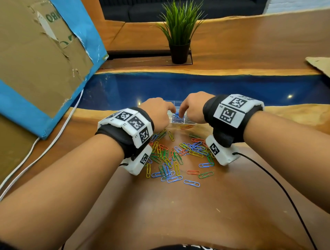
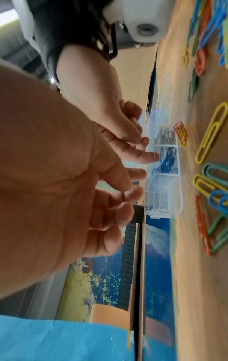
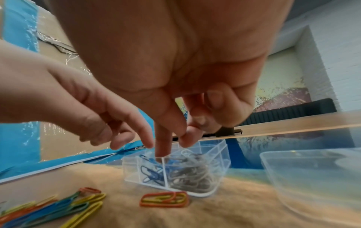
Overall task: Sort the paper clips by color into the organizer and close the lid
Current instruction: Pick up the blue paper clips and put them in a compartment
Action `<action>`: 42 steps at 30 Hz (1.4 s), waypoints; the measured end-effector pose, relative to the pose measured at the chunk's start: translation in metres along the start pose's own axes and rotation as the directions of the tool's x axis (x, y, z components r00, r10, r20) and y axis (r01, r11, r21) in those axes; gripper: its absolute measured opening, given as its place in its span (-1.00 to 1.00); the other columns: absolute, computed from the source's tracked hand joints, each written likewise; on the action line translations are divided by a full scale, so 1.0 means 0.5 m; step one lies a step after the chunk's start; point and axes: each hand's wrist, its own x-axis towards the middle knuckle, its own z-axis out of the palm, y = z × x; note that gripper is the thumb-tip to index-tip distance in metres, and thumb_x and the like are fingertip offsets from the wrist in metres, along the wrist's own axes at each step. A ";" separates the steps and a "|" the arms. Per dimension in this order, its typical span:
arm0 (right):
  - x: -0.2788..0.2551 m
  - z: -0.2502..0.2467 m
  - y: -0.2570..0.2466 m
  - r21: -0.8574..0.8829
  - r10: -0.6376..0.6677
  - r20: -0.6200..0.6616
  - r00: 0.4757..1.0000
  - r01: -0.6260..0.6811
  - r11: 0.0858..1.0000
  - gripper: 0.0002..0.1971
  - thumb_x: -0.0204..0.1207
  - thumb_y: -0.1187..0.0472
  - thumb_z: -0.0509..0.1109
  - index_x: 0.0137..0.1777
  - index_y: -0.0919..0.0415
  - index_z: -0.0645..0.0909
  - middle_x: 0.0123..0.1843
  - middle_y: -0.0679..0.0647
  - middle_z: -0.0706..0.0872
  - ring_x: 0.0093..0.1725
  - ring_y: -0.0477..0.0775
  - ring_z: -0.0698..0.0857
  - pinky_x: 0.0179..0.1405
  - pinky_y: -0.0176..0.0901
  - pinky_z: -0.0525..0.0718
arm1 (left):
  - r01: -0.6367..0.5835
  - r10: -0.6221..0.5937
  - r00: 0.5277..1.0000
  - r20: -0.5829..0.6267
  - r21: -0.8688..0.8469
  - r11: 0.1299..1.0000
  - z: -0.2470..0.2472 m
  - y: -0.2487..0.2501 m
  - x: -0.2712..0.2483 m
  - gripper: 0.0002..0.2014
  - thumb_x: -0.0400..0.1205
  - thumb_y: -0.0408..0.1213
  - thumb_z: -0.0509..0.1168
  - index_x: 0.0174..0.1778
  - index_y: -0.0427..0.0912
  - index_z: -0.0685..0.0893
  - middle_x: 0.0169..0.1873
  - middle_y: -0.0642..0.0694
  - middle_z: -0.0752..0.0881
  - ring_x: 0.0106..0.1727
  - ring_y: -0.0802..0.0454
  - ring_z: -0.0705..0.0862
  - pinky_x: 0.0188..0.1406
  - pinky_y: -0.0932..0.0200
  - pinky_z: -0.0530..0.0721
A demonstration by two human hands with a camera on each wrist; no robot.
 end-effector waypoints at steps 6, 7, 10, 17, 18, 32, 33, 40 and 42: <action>0.011 0.013 -0.002 -0.128 -0.041 0.048 0.998 0.047 0.991 -0.55 0.55 0.36 0.15 0.30 -0.03 0.65 0.30 0.08 0.69 0.19 0.16 0.66 -0.13 -0.18 0.55 | -0.024 0.013 0.998 0.062 0.180 0.983 0.014 0.003 -0.005 -0.49 0.64 -0.25 0.04 0.51 0.26 0.34 0.29 -0.21 0.51 0.34 -0.25 0.49 0.26 -0.09 0.53; 0.011 0.013 -0.002 -0.124 -0.034 0.039 0.999 0.038 0.992 -0.56 0.55 0.36 0.15 0.29 -0.02 0.66 0.30 0.08 0.69 0.15 0.16 0.67 -0.16 -0.19 0.56 | -0.031 0.017 0.998 0.067 0.219 0.975 0.017 0.007 -0.005 -0.48 0.65 -0.22 0.04 0.53 0.27 0.30 0.30 -0.21 0.50 0.35 -0.25 0.46 0.24 -0.09 0.48; 0.009 0.004 0.002 -0.042 -0.011 -0.036 0.999 0.010 0.999 -0.58 0.54 0.38 0.14 0.21 0.01 0.70 0.28 0.07 0.69 0.05 0.13 0.64 -0.33 -0.23 0.52 | -0.027 0.019 0.999 0.036 0.245 0.969 0.020 0.009 -0.002 -0.50 0.64 -0.23 0.03 0.53 0.21 0.31 0.33 -0.20 0.48 0.37 -0.23 0.43 0.27 -0.09 0.45; 0.017 0.011 -0.005 -0.072 -0.003 -0.002 1.000 0.003 0.997 -0.58 0.52 0.37 0.18 0.23 -0.03 0.68 0.30 0.07 0.67 0.08 0.13 0.66 -0.29 -0.20 0.54 | -0.039 0.033 0.999 0.032 0.208 0.977 0.015 0.003 -0.002 -0.47 0.64 -0.28 0.02 0.51 0.28 0.34 0.29 -0.19 0.48 0.34 -0.21 0.45 0.24 -0.09 0.47; 0.018 0.007 -0.005 -0.052 -0.002 -0.020 1.000 0.001 0.999 -0.57 0.51 0.39 0.18 0.22 -0.03 0.68 0.30 0.07 0.67 0.01 0.10 0.63 -0.39 -0.24 0.50 | -0.038 0.029 0.999 0.045 0.212 0.977 0.017 0.003 -0.002 -0.46 0.64 -0.28 0.01 0.53 0.29 0.30 0.28 -0.20 0.48 0.34 -0.22 0.44 0.23 -0.08 0.47; 0.019 0.010 0.006 -0.137 -0.047 -0.014 0.999 0.045 0.990 -0.53 0.55 0.38 0.15 0.32 -0.12 0.60 0.38 0.05 0.60 0.23 0.13 0.63 -0.13 -0.14 0.53 | -0.018 0.010 0.993 -0.118 -0.064 0.998 -0.006 -0.016 -0.015 -0.65 0.61 -0.31 0.07 0.28 0.00 0.55 0.04 -0.08 0.52 0.15 -0.13 0.55 0.22 -0.06 0.55; 0.017 0.012 0.006 -0.128 -0.061 -0.016 0.998 0.058 0.990 -0.54 0.55 0.38 0.15 0.29 -0.11 0.62 0.35 0.06 0.61 0.21 0.13 0.64 -0.13 -0.15 0.53 | -0.024 0.017 0.995 -0.101 -0.068 0.997 -0.005 -0.018 -0.017 -0.67 0.60 -0.30 0.08 0.23 -0.01 0.58 -0.05 -0.03 0.52 0.09 -0.10 0.56 0.15 -0.01 0.57; -0.036 0.012 0.004 -0.106 -0.222 0.078 0.972 0.229 0.968 -0.86 0.43 0.23 0.39 -0.13 -0.02 0.73 -0.31 -0.14 0.65 -0.21 -0.04 0.58 -0.29 -0.28 0.50 | -0.128 0.129 0.991 0.029 -0.032 0.991 0.006 -0.009 -0.044 -0.87 0.53 -0.22 0.28 -0.19 -0.02 0.75 -0.53 0.12 0.53 -0.36 0.12 0.53 -0.27 0.24 0.50; -0.049 0.022 0.007 -0.175 -0.201 0.184 0.962 0.233 0.957 -0.90 0.40 0.18 0.47 -0.12 -0.02 0.74 -0.39 -0.16 0.61 -0.22 -0.07 0.59 -0.35 -0.30 0.50 | -0.147 0.148 0.988 0.047 -0.035 0.989 0.008 0.001 -0.045 -0.91 0.52 -0.20 0.34 -0.22 -0.03 0.76 -0.56 0.12 0.52 -0.42 0.19 0.50 -0.38 0.27 0.45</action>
